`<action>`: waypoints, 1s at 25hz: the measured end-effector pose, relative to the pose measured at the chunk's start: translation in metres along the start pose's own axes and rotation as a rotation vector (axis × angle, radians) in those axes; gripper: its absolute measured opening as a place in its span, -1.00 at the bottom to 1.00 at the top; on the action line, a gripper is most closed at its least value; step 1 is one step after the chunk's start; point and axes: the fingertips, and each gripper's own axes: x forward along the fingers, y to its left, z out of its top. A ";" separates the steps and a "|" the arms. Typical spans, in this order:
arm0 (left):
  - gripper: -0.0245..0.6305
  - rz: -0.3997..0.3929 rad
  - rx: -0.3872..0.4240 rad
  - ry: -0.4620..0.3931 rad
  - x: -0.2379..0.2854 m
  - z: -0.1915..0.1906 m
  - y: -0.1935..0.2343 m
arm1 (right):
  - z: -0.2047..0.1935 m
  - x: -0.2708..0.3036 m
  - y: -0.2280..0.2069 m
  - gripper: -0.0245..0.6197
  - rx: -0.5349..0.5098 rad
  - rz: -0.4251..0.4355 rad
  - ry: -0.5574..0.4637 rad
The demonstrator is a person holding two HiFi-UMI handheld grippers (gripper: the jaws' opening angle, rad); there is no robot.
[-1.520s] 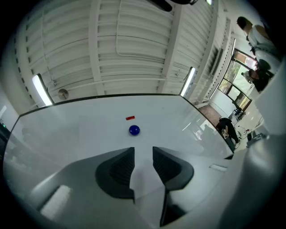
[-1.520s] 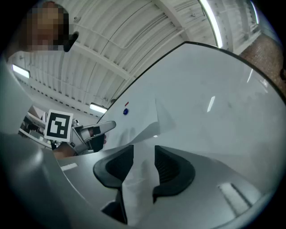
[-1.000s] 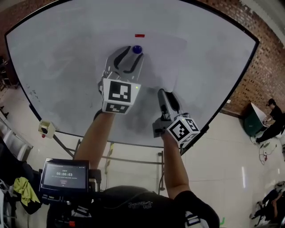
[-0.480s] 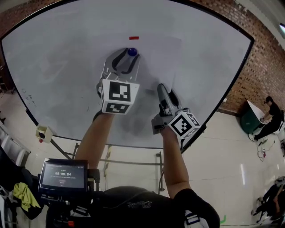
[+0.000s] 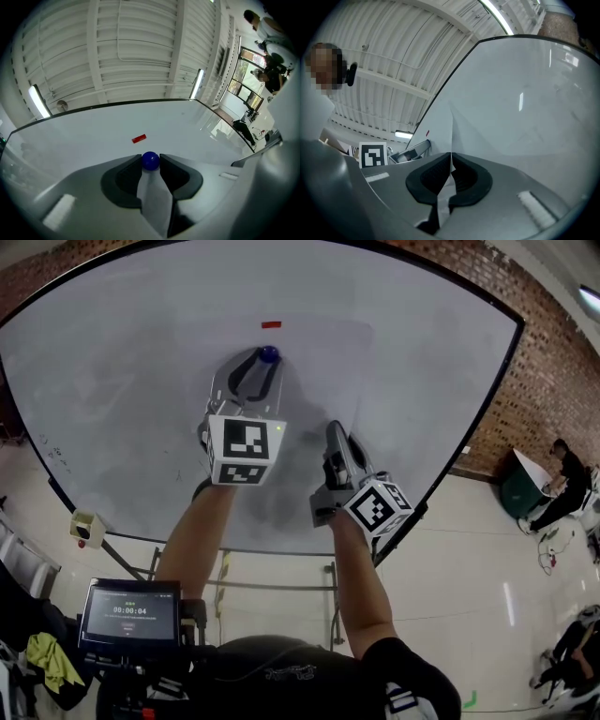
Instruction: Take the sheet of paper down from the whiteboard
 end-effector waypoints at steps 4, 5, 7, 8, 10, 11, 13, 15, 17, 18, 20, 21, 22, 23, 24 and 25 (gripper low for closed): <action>-0.56 0.004 -0.011 -0.013 -0.001 0.001 0.000 | -0.002 -0.002 0.005 -0.88 0.017 0.017 0.003; -0.56 0.002 -0.017 -0.017 -0.001 0.001 0.001 | -0.002 -0.003 0.007 -0.88 0.019 0.023 0.004; -0.56 -0.001 -0.033 -0.020 -0.002 -0.001 0.002 | -0.003 -0.004 0.009 -0.88 0.025 0.034 0.000; -0.56 -0.002 -0.042 -0.018 -0.003 -0.003 0.002 | -0.003 -0.005 0.010 -0.88 0.028 0.038 -0.005; -0.56 -0.003 -0.055 -0.006 -0.004 -0.008 0.001 | -0.004 -0.007 0.011 -0.88 0.036 0.043 -0.015; -0.56 -0.003 -0.060 0.002 -0.004 -0.011 0.000 | -0.004 -0.008 0.011 -0.88 0.042 0.044 -0.018; -0.56 -0.002 -0.069 0.018 -0.006 -0.019 -0.002 | -0.006 -0.010 0.010 -0.88 0.053 0.040 -0.017; -0.56 0.000 -0.082 0.028 -0.011 -0.028 -0.002 | -0.011 -0.014 0.010 -0.88 0.056 0.033 -0.010; -0.56 0.002 -0.089 0.028 -0.021 -0.035 -0.003 | -0.020 -0.018 0.011 -0.88 0.049 0.024 -0.001; -0.56 0.002 -0.091 0.030 -0.027 -0.038 -0.004 | -0.025 -0.021 0.010 -0.88 0.044 0.018 0.005; -0.56 0.004 -0.092 0.045 -0.038 -0.046 -0.011 | -0.032 -0.030 0.008 -0.88 0.040 0.005 0.019; -0.56 0.004 -0.094 0.060 -0.043 -0.049 -0.017 | -0.034 -0.037 0.006 -0.88 0.042 -0.001 0.029; -0.56 0.005 -0.099 0.079 -0.048 -0.054 -0.024 | -0.035 -0.045 0.002 -0.88 0.044 -0.009 0.040; -0.56 0.007 -0.105 0.100 -0.055 -0.059 -0.030 | -0.037 -0.052 -0.001 -0.88 0.045 -0.018 0.052; -0.56 0.008 -0.114 0.123 -0.063 -0.066 -0.034 | -0.041 -0.059 -0.005 -0.88 0.045 -0.029 0.062; -0.56 0.010 -0.129 0.146 -0.073 -0.075 -0.036 | -0.047 -0.065 -0.008 -0.88 0.043 -0.043 0.071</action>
